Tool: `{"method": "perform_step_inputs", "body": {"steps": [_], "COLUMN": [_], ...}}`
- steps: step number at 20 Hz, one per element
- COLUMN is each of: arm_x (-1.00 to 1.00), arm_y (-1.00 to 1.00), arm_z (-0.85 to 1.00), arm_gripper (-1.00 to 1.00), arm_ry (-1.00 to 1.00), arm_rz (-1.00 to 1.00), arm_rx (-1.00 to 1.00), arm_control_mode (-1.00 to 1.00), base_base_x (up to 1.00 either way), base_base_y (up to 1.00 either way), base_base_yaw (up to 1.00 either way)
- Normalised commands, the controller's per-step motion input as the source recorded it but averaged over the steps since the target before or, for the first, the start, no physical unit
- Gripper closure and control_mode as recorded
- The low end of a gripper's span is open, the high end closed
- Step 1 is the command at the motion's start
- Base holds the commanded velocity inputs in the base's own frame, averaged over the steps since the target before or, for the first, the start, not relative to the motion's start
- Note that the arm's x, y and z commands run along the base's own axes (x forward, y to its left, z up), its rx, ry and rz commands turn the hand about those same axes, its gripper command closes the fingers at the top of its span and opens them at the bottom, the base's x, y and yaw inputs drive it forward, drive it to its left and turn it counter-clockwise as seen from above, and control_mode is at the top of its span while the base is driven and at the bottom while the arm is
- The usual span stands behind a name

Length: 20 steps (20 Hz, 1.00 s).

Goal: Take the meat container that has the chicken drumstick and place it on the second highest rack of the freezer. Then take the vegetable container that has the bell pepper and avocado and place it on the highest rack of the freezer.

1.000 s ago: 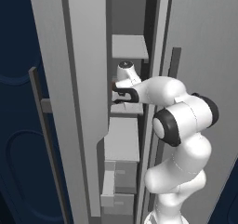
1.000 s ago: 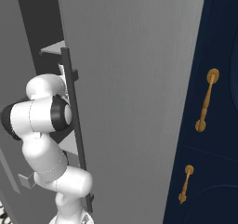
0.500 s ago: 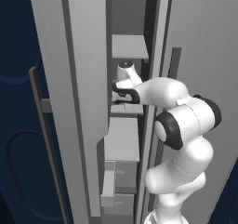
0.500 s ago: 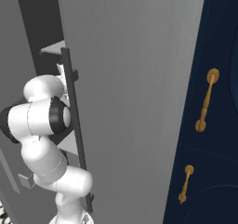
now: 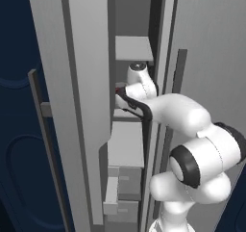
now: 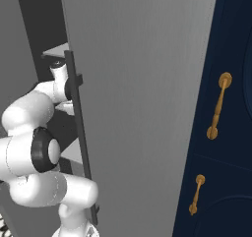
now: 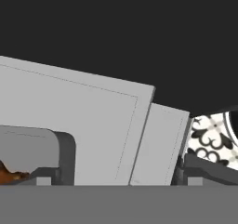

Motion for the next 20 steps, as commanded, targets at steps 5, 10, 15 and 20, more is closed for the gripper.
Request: {"method": "perform_step_inputs", "body": {"steps": [5,10,15,20], "arm_x": [-0.69,-0.84,-0.94,-0.99], "arm_y": [0.0,0.0,0.01,-0.09], "arm_z": [0.3,0.46,0.95,0.94], "arm_gripper": [-1.0,-1.0,-1.0,-1.0], "arm_ry": [-0.02,0.0,0.12,0.17], "arm_rz": [0.0,0.02,0.15,0.18], "arm_rx": [0.0,0.0,-0.12,-0.13], "arm_control_mode": [-1.0,-1.0,-1.0,-1.0], "base_base_x": [0.0,0.0,0.0,0.0], "base_base_y": [0.0,0.0,0.0,0.0], "base_base_yaw": [0.0,0.0,0.0,0.0]}}
